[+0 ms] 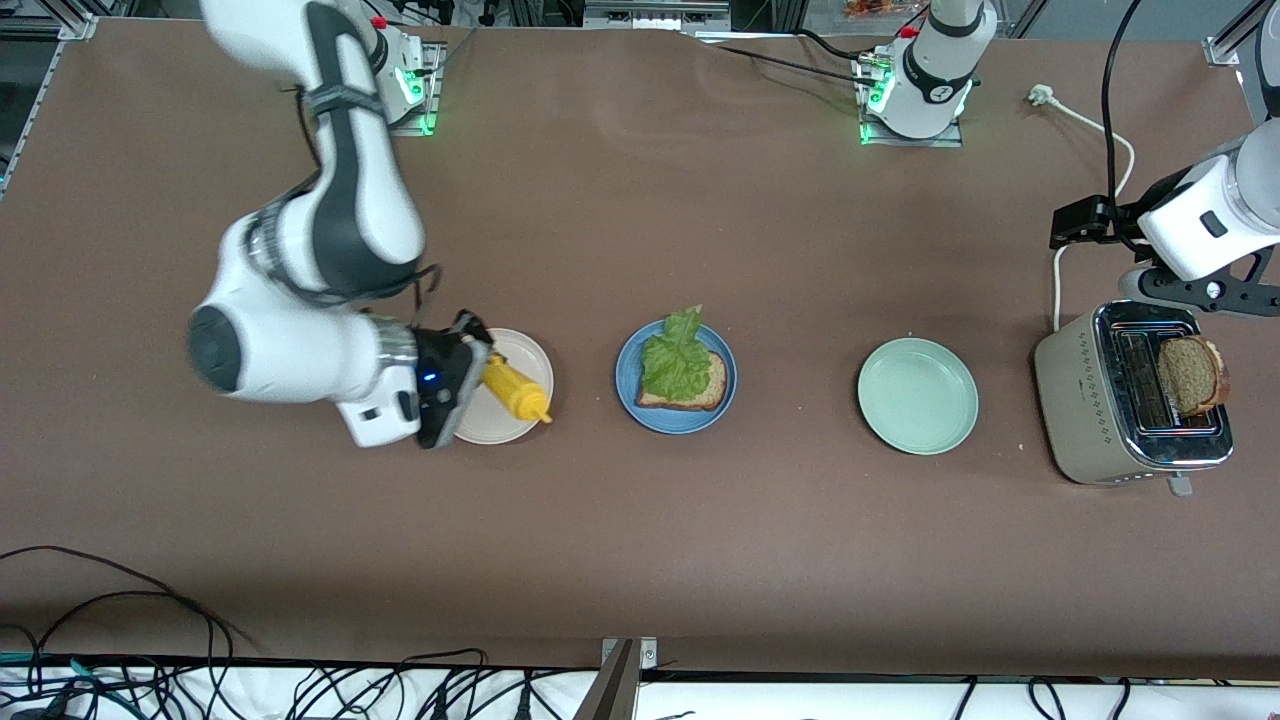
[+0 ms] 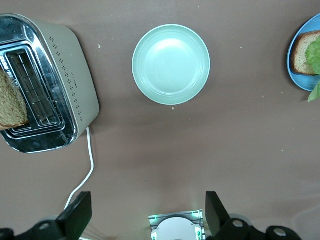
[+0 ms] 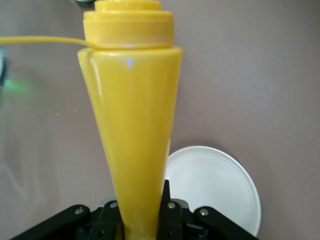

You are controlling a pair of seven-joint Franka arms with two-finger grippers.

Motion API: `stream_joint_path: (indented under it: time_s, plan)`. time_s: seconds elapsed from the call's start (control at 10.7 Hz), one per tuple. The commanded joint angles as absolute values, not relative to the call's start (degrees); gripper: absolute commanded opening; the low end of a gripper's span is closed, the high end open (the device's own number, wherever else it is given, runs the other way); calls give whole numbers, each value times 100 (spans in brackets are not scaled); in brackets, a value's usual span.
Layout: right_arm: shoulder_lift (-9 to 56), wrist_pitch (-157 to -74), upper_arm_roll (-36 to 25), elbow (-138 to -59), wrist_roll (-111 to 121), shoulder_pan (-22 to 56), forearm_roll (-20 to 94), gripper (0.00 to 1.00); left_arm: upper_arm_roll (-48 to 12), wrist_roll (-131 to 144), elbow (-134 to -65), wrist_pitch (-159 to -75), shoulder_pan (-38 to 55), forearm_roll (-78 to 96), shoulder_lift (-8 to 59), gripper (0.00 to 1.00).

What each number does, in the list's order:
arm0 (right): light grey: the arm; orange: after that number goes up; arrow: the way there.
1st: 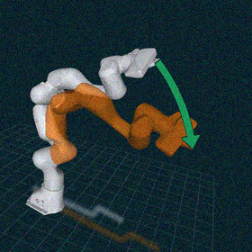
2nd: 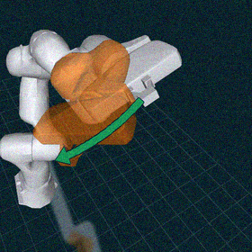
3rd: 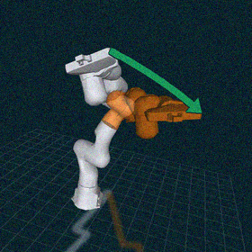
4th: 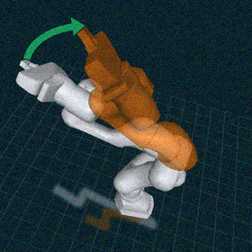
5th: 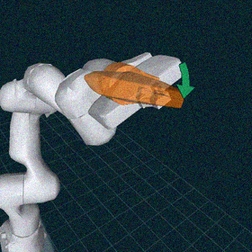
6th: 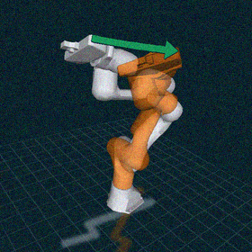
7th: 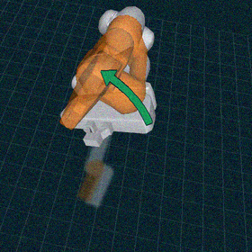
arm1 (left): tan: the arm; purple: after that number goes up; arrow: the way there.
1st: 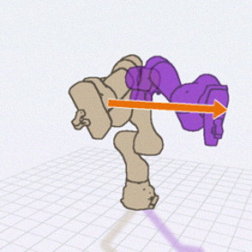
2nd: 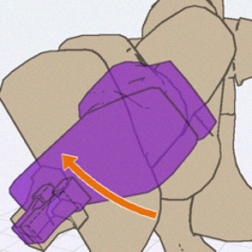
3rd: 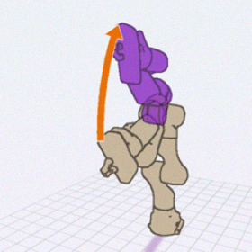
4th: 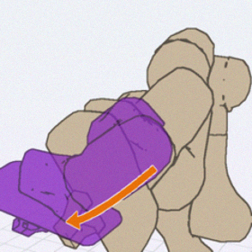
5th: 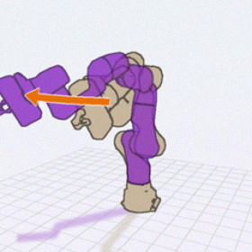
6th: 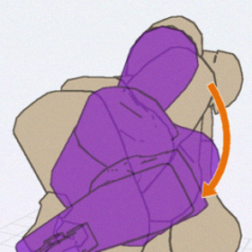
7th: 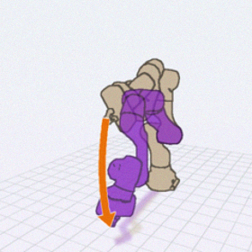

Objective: Make sandwich in blue plate with both arms
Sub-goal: 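Carry the yellow bottle back beside the white plate and lower it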

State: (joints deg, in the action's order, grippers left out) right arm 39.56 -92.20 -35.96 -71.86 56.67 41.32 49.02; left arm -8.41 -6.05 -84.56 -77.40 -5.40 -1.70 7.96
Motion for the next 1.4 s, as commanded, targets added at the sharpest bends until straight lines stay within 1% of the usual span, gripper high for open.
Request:
stream_joint_path:
  time_s: [0.0, 0.09, 0.28, 0.56, 0.74, 0.93, 1.12, 1.3]
  plan:
    - [3885, -8588, -3280, -7295, 6922, 3150, 5641, 0, -861, -589, -8332, -7673, -545, -246, 835, 100]
    - [3893, -8456, -3052, -7304, 7343, 2755, 5669, 0, -861, -589, -8323, -7673, -545, -246, 835, 100]
    - [4016, -8105, -2918, -7426, 8309, 2226, 5904, 0, -853, -589, -8332, -7682, -545, -255, 844, 100]
    - [4787, -7718, -2848, -7418, 10084, 1479, 6694, 0, -765, -659, -8288, -7795, -807, -246, 992, 100]
    - [5053, -7507, -2813, -7418, 10895, 1249, 6838, 0, -756, -668, -8183, -8023, -1150, -264, 1186, 100]
    - [5456, -7287, -2725, -7418, 11677, 1038, 7336, 0, -756, -677, -8183, -8514, -1431, -457, 1457, 100]
    - [5834, -7164, -2725, -7409, 12363, 950, 7776, 0, -730, -685, -8183, -9190, -1512, -736, 1835, 100]
    - [6072, -7163, -2725, -7383, 12874, 888, 7910, 0, -729, -1009, -8191, -9491, -1704, -949, 2038, 100]
